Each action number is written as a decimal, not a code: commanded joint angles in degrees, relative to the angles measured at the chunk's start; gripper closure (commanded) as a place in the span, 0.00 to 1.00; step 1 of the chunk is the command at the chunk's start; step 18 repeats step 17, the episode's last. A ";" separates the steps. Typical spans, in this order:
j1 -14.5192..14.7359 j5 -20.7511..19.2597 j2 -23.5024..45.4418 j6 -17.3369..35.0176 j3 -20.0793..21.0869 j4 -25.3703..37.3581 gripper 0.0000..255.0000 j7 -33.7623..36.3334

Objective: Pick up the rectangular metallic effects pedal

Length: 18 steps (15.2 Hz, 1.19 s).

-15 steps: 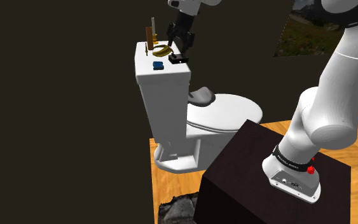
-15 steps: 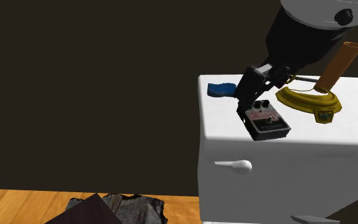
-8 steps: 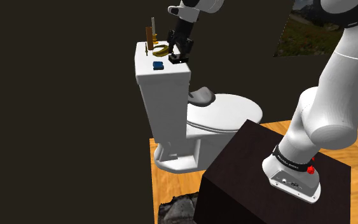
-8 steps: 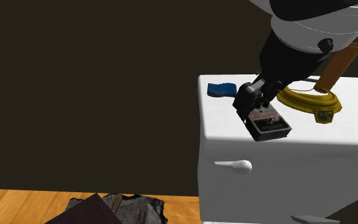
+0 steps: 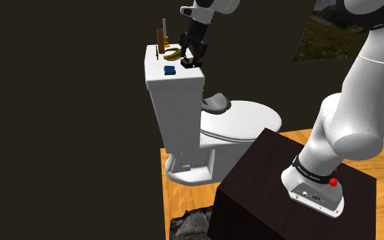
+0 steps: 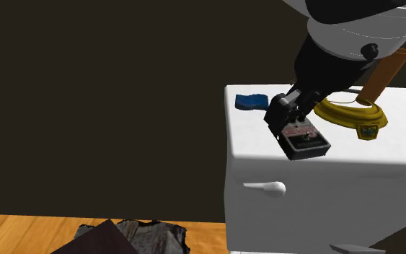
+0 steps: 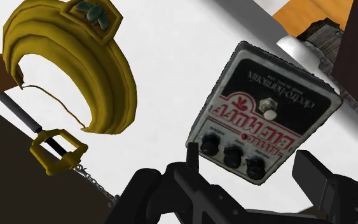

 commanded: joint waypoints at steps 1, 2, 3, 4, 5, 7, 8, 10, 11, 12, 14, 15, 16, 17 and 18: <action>-0.01 -0.16 -0.01 -0.79 -0.01 0.69 1.00 0.25; -0.02 -0.27 -0.06 -1.51 -0.03 1.38 1.00 0.45; -0.04 -0.37 -0.11 -2.23 -0.05 2.08 1.00 0.65; -0.06 -0.47 -0.15 -2.96 -0.08 2.80 1.00 0.84; -0.08 -0.56 -0.17 -3.70 -0.10 3.54 1.00 1.03; -0.12 -0.71 -0.17 -5.18 -0.14 5.06 1.00 1.39; -0.15 -0.77 -0.15 -5.93 -0.16 5.84 1.00 1.57; -0.21 -0.87 -0.06 -7.44 -0.21 7.46 1.00 1.90; -0.24 -0.90 0.00 -8.21 -0.24 8.30 1.00 2.06; -0.28 -0.92 0.08 -8.98 -0.27 9.16 1.00 2.22; -0.37 -0.94 0.29 -10.54 -0.33 10.93 1.00 2.52; -0.41 -0.94 0.42 -11.33 -0.36 11.85 1.00 2.66; -0.42 -0.94 0.43 -11.44 -0.36 11.97 1.00 2.69; -0.42 -0.94 0.44 -11.45 -0.36 11.99 1.00 2.69; -0.42 -0.94 0.44 -11.45 -0.36 11.99 1.00 2.69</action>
